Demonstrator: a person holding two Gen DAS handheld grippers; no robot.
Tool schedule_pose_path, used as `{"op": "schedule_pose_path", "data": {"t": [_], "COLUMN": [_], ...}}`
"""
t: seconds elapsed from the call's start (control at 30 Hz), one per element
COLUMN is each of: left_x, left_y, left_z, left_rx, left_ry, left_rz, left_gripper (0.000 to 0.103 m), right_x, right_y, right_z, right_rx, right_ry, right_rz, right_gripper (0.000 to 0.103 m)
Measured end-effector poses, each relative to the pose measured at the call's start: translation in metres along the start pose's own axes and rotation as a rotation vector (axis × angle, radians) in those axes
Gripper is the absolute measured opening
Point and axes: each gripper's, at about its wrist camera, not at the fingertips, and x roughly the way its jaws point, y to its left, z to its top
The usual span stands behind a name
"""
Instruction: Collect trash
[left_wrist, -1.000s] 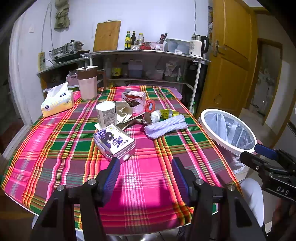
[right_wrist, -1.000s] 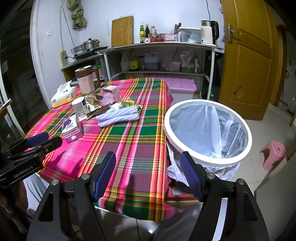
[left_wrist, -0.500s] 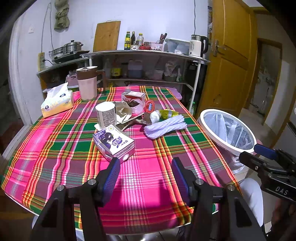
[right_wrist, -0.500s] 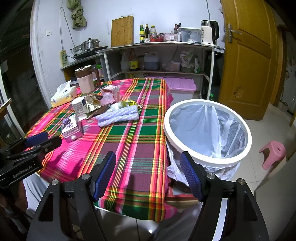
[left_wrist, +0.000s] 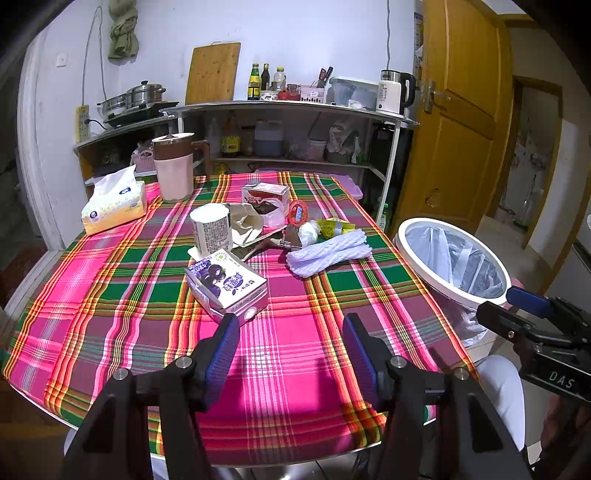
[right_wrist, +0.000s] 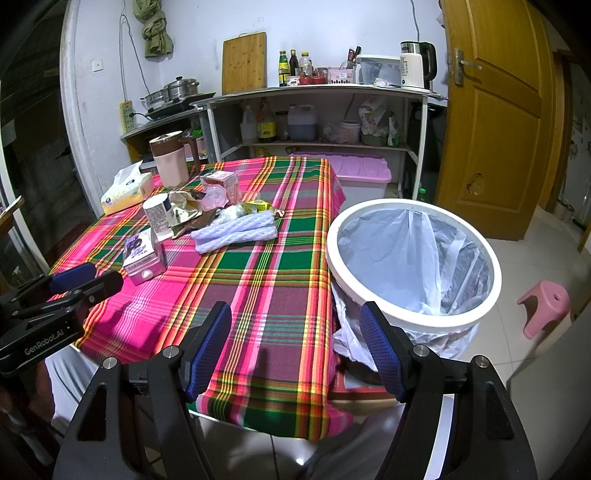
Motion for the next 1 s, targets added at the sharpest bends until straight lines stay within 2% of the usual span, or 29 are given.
{"op": "schedule_pose_path", "data": {"t": [1.0], "left_x": [0.0001], "left_y": [-0.0027], "left_z": [-0.0016], "left_rx": [0.002], "left_ry": [0.002], "left_rz": [0.001], "left_gripper": [0.058], "right_x": [0.0017], "right_y": [0.0004], "right_z": [-0.0008], "right_rx": [-0.001], "right_ry": [-0.001], "right_rz": [0.0], "right_gripper": [0.072]}}
